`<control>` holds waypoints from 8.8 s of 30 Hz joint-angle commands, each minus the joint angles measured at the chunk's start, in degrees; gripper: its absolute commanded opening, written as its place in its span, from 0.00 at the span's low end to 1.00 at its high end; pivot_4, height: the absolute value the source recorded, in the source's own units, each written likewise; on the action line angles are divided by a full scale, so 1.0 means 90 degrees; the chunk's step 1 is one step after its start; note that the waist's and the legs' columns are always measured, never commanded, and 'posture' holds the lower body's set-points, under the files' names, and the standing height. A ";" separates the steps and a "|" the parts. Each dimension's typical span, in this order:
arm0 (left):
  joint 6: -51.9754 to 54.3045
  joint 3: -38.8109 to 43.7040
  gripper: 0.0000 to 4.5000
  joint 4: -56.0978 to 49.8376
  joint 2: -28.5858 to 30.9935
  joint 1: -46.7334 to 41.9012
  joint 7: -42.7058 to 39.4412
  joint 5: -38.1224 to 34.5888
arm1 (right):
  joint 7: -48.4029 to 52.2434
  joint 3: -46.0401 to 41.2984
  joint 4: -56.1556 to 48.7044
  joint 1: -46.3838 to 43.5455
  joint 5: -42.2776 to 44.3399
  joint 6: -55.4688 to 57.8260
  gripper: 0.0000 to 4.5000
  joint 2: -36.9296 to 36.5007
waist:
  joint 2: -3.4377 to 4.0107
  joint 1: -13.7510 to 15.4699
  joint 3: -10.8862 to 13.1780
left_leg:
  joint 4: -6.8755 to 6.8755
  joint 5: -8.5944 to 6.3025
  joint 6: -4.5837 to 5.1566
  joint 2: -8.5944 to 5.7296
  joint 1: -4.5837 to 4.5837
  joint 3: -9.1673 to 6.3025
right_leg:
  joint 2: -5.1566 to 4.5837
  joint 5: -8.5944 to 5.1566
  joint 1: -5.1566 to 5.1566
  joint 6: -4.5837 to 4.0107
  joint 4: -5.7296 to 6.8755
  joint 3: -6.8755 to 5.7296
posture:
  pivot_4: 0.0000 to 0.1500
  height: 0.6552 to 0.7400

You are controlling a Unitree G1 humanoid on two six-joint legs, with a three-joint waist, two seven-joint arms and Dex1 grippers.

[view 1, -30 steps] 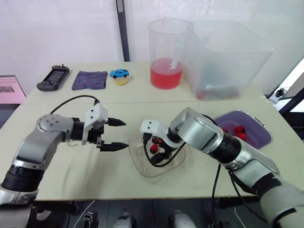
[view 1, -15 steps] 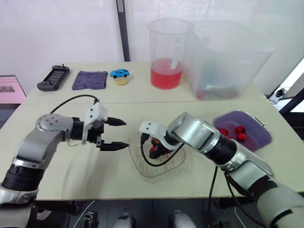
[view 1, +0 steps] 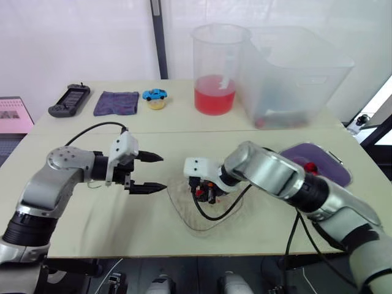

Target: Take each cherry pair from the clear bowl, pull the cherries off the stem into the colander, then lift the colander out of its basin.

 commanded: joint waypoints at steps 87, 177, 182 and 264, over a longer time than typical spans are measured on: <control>0.1897 0.0803 1.00 -0.1130 0.0914 0.0326 0.0386 -0.1986 | -0.2350 -0.2009 -0.0052 0.0917 0.1483 0.3580 0.99 0.1044 | -0.0002 0.0006 -0.0001 | 0.0000 0.0002 -0.0003 -0.0005 -0.0001 -0.0001 | -0.0008 0.0000 0.0000 -0.0002 0.0000 0.0002 | 1.00 0.93; 0.3643 0.1079 0.51 0.0140 -0.1962 -0.2452 0.3476 -0.2628 | -0.2720 -0.3035 0.0050 0.1857 -0.4444 -0.7541 0.10 -0.0589 | -0.0028 0.0015 -0.0003 | 0.0008 0.0019 -0.0033 -0.0005 -0.0001 0.0007 | -0.0004 0.0000 0.0005 0.0001 -0.0002 0.0007 | 1.00 0.93; 0.3685 0.1236 0.51 0.0130 -0.2049 -0.2495 0.3692 -0.2734 | -0.2617 -0.3086 0.0095 0.1859 -0.4468 -0.7652 0.10 -0.0562 | -0.0028 0.0012 -0.0003 | 0.0008 0.0019 -0.0034 -0.0005 -0.0001 0.0005 | -0.0004 0.0000 0.0005 0.0001 -0.0002 0.0006 | 1.00 0.93; 0.2479 -0.0067 0.00 0.0075 -0.0866 -0.2278 0.0401 -0.1909 | -0.1626 -0.4272 -0.1180 0.1971 0.3140 -0.0094 0.21 0.0022 | -0.0011 0.0013 0.0004 | 0.0010 0.0003 -0.0004 -0.0002 0.0004 -0.0002 | -0.0002 -0.0001 0.0014 0.0000 -0.0002 0.0001 | 1.00 0.93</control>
